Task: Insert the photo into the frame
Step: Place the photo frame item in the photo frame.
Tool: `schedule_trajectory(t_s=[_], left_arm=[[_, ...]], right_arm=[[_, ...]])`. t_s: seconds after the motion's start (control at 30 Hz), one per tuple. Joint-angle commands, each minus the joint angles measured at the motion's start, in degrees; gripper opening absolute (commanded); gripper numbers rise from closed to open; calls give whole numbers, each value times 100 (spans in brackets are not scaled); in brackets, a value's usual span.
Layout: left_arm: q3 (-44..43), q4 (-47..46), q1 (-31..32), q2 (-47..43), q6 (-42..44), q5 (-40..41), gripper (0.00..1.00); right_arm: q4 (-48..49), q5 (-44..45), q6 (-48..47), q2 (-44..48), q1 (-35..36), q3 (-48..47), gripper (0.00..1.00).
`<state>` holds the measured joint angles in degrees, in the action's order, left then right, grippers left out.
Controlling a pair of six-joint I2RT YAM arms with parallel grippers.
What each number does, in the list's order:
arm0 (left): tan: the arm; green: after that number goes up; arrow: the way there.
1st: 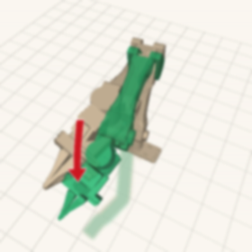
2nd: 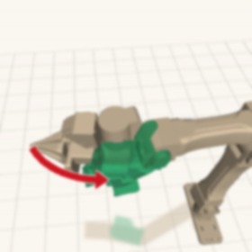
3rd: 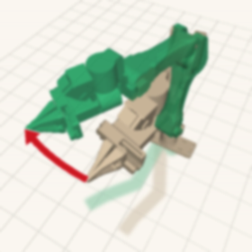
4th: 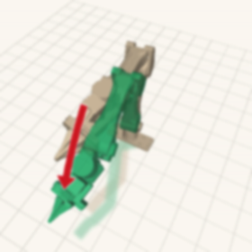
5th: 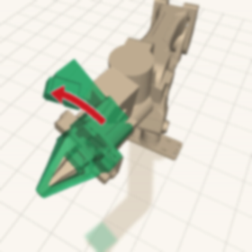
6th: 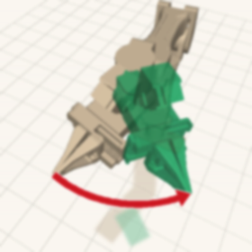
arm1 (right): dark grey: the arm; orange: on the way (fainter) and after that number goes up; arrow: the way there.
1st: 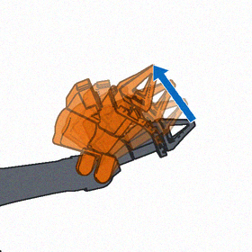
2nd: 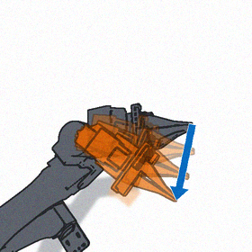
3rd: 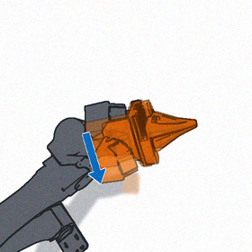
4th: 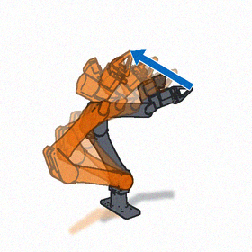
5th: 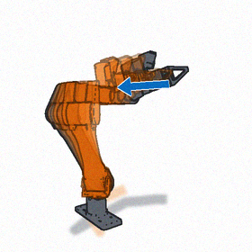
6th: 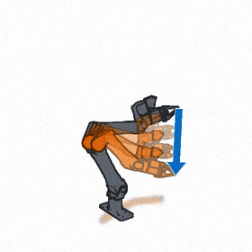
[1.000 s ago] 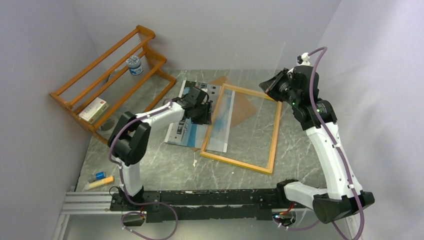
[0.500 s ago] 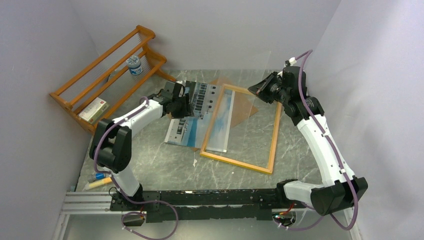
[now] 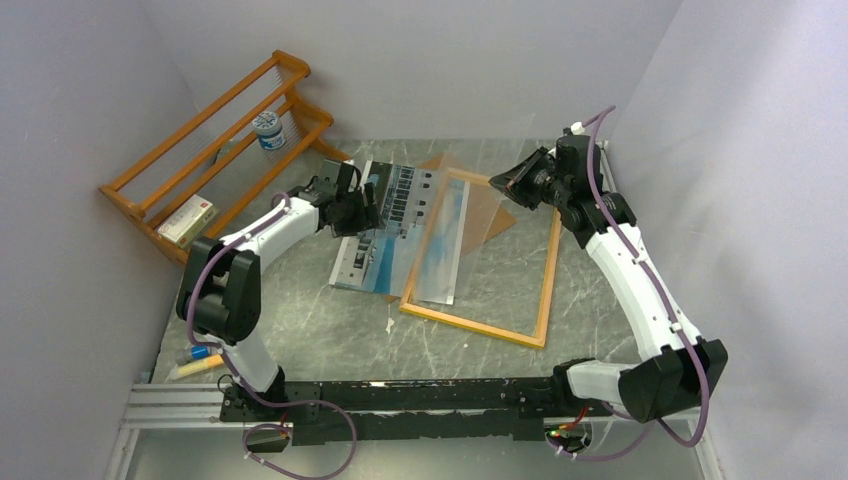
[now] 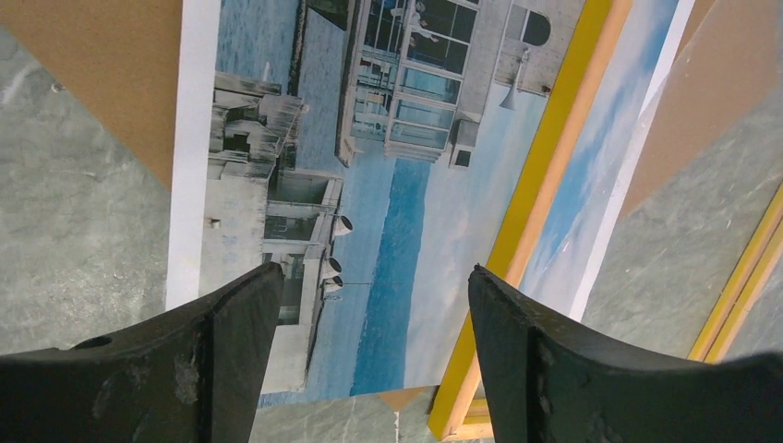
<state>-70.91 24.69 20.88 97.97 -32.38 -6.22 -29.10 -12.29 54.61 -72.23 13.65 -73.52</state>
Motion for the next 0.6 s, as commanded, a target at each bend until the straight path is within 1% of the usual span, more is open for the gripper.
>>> schedule_trajectory(t_s=[0.0, 0.13, 0.23, 0.3, 0.4, 0.57], left_arm=[[45, -107, -83, -211, -66, -171, 78], [43, -114, -110, -159, -89, -243, 78], [18, -101, -128, -130, -79, -235, 78], [-17, -69, -136, -121, -83, -152, 77], [-49, 7, -159, -188, -101, 169, 75], [-36, 97, -245, -412, -245, 768, 76]], right_arm=[[-15, 249, -104, 60, -61, -227, 0], [-204, 277, -315, -1, -99, -552, 0], [-193, 55, -352, -39, -100, -703, 0], [4, -170, -209, 28, -106, -727, 0], [490, -583, 112, 136, 20, -814, 0], [554, -709, 292, 159, 148, -1059, 0]])
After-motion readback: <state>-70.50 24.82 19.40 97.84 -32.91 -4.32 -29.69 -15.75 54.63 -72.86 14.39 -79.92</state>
